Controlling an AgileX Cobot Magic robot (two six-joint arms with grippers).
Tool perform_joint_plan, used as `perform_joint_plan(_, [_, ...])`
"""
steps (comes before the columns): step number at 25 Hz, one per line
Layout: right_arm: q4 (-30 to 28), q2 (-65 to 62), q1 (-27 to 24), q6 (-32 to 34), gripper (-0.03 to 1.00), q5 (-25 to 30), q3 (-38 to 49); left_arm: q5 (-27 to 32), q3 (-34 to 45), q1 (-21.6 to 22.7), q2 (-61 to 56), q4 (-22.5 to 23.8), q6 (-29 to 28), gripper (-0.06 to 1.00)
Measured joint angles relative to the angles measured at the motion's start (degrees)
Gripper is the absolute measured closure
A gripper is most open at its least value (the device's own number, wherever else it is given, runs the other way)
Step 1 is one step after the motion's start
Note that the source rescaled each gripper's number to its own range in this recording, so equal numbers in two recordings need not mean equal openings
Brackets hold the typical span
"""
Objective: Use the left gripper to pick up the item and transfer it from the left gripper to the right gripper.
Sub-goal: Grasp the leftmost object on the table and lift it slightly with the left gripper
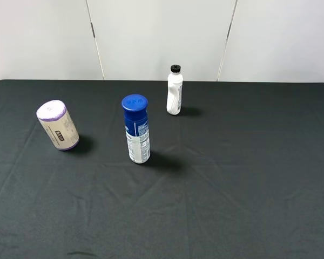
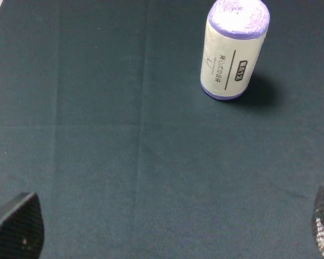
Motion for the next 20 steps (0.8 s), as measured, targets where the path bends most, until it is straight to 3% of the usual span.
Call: perform_joint_plan(20, [0.0,0.0,0.0,0.0,-0.03,0.0,0.0,0.0,0.0,0.0,0.0,0.0,0.0,-0.06])
